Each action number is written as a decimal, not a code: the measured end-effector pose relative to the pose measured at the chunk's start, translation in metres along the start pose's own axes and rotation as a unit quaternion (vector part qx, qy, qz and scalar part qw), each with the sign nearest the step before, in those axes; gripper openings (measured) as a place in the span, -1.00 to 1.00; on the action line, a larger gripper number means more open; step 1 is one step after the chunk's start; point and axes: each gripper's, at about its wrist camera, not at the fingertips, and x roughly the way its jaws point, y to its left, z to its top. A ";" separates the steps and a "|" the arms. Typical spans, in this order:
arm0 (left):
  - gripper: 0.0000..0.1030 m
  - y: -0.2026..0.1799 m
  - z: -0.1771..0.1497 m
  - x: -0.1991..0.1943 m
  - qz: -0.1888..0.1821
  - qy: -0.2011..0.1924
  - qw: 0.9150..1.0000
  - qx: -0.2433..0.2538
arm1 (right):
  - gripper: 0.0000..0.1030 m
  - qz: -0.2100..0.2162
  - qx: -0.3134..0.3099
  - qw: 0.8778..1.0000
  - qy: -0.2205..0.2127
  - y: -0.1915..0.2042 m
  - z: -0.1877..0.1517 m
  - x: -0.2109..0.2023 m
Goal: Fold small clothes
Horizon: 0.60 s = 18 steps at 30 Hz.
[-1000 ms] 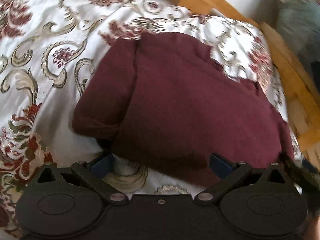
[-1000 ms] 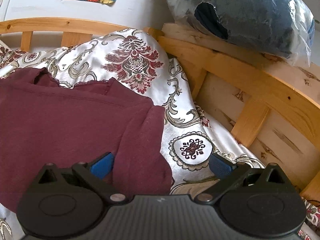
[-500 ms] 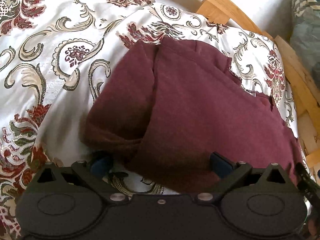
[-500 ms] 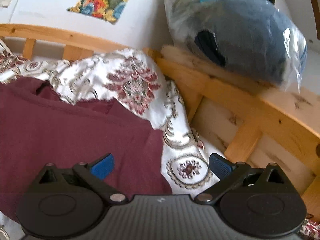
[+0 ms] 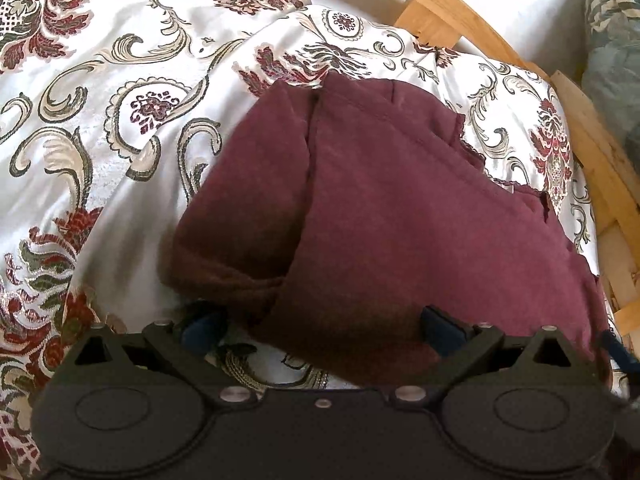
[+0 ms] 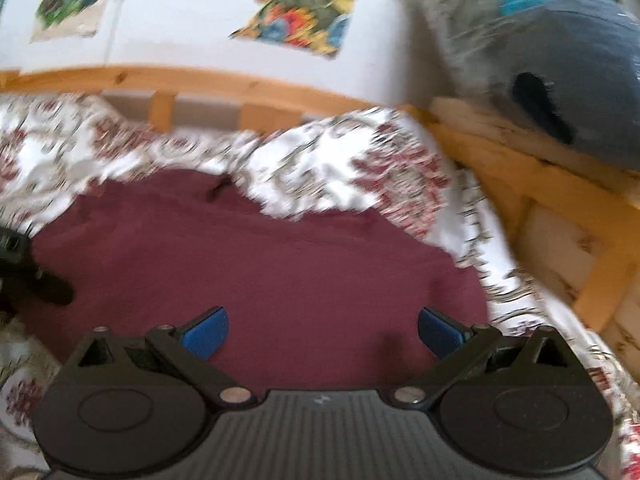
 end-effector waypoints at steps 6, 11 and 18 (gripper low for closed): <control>0.99 0.000 0.000 0.000 0.001 0.001 1.000 0.006 | 1.00 0.011 -0.046 0.998 0.039 0.017 -0.008 0.015; 0.99 0.000 0.000 0.000 -0.001 0.003 1.000 0.008 | 1.00 0.014 -0.048 0.998 0.039 0.017 -0.010 0.014; 0.99 0.000 0.000 0.000 -0.001 0.003 1.000 0.010 | 1.00 0.015 -0.052 0.998 0.039 0.017 -0.011 0.015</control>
